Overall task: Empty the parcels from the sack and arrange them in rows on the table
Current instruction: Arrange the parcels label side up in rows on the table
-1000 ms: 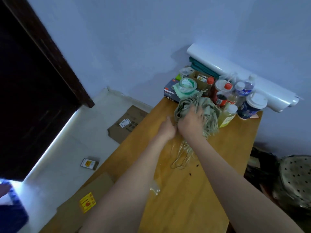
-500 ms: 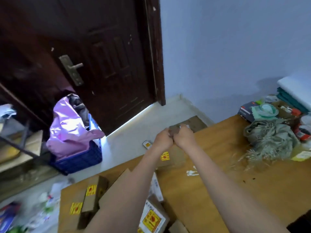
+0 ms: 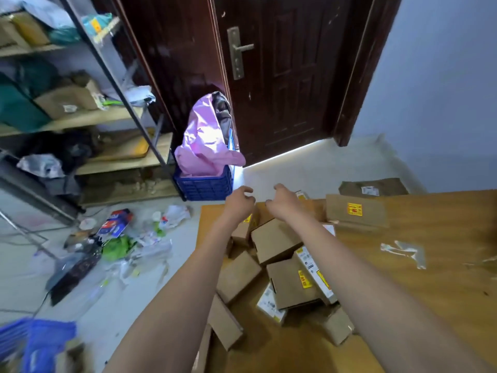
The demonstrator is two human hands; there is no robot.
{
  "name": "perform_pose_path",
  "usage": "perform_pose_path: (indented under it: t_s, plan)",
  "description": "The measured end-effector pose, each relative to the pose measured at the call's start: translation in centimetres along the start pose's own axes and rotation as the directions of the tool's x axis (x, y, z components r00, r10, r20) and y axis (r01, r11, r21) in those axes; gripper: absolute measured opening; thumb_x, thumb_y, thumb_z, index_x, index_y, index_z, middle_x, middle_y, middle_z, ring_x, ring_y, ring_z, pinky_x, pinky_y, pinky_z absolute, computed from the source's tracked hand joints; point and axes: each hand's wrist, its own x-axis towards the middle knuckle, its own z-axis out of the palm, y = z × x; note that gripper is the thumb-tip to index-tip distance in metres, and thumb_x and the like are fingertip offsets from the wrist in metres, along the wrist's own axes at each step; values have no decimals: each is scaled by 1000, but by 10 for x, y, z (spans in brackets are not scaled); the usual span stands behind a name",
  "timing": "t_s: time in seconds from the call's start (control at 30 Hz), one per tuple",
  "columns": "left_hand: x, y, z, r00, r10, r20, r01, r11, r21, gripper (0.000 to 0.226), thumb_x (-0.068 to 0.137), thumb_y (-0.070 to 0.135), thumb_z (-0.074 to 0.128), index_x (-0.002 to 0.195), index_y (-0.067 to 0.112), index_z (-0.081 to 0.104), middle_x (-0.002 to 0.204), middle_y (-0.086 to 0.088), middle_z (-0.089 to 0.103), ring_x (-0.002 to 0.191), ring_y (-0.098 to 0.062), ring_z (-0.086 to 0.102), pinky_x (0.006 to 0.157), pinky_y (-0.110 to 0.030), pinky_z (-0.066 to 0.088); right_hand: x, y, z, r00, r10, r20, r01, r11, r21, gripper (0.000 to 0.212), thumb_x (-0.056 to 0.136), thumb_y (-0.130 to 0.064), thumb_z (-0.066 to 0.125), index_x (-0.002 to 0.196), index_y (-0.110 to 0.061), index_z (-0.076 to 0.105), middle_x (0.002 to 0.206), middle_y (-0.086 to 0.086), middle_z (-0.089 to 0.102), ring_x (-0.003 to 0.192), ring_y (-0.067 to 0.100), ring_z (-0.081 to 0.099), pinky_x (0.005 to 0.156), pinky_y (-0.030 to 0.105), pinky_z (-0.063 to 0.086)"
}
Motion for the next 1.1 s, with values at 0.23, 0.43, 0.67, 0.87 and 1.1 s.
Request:
perform_pose_path:
  t_s: [0.23,0.43,0.67,0.87,1.1]
  plan:
    - [-9,-75,-33,985,-169,-25,163,976,-146,36,93,14,42,126,16,57,83,-2,55,65,-15,48,57,-27,41,-10,-26,56,995,12,103,-12,1000,-4,46,92,-22,57,134,-8,46,130,13,57,117,32,55,94,35,47]
    - [-2,-114,-38,965,-263,7,260,946,-193,33,95,20,46,128,21,54,118,-11,58,82,-15,53,69,-32,48,-5,-31,82,991,46,128,-40,998,-48,28,93,-16,58,121,-11,59,130,12,59,118,31,57,94,33,46]
    - [22,-142,-30,955,-292,56,297,944,-142,44,94,16,55,137,19,47,117,-8,57,83,-18,55,70,-30,48,15,-35,112,984,-35,177,49,996,-73,31,84,-37,62,109,-19,66,117,7,67,107,30,61,86,31,50]
    - [48,-164,-5,936,-326,132,338,937,-83,76,83,13,70,148,15,31,135,-14,53,121,-31,53,97,-41,48,63,-23,150,977,74,202,5,931,-366,63,85,-34,64,142,-24,39,154,18,19,137,39,32,110,45,35]
    - [69,-181,13,904,-372,212,374,927,36,99,73,20,78,153,18,19,137,-12,55,123,-31,54,96,-42,51,107,-15,170,966,105,238,34,855,-517,81,85,-44,64,152,-33,20,161,14,-11,146,47,-4,116,64,5]
